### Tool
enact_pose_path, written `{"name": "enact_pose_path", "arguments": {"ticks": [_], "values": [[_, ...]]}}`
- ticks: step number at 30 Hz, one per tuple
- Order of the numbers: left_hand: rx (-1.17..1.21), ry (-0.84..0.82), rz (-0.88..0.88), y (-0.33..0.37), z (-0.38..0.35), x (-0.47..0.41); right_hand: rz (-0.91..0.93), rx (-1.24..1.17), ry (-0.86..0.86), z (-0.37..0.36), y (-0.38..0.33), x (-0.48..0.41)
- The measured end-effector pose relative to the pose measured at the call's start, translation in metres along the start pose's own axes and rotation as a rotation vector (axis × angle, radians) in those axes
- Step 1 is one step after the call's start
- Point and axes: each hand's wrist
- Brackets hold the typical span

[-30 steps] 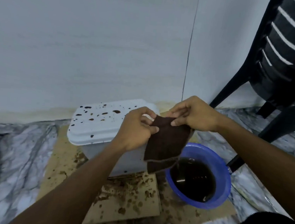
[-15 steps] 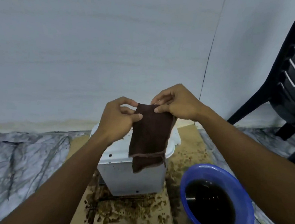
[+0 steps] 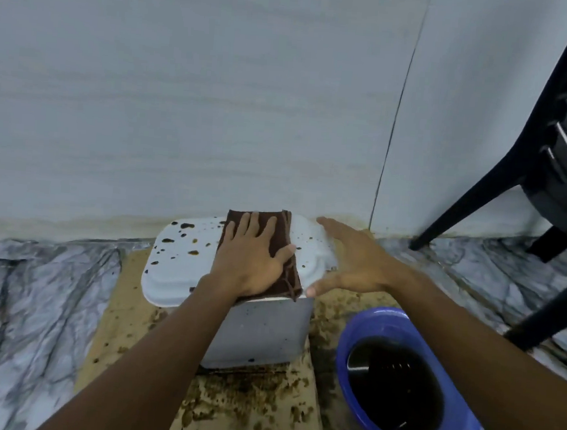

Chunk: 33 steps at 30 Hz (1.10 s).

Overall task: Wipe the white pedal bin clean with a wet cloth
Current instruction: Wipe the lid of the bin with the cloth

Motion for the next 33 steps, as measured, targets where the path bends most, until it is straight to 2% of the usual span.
{"name": "enact_pose_path", "arguments": {"ticks": [4,9,14,19,23,28,31,33], "values": [[-0.050,-0.021,0.008,0.011,-0.002,-0.007,0.000,-0.116,0.037,-0.022,0.010,-0.004],[-0.052,-0.052,-0.089,0.033,-0.007,-0.006,0.075,-0.102,0.130,-0.027,0.023,-0.004],[-0.085,0.018,-0.152,0.008,-0.014,0.028,0.090,-0.170,0.186,-0.031,0.023,-0.001],[-0.064,0.010,-0.012,-0.033,-0.001,0.027,0.081,-0.172,0.212,-0.035,0.021,-0.004],[-0.077,-0.011,0.075,-0.012,0.002,-0.006,0.073,-0.179,0.246,-0.043,0.025,-0.007],[-0.052,-0.034,-0.088,0.036,-0.010,-0.008,0.126,-0.282,0.289,-0.050,0.033,-0.004],[-0.083,0.027,-0.224,0.027,-0.018,0.024,0.143,-0.306,0.278,-0.048,0.034,-0.001],[-0.118,0.055,-0.255,0.009,-0.019,0.044,0.145,-0.310,0.275,-0.048,0.032,-0.001]]}}
Point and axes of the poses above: each hand's wrist, its own x-axis away from the middle knuckle, its own z-axis out of the back of the hand, y = z × x
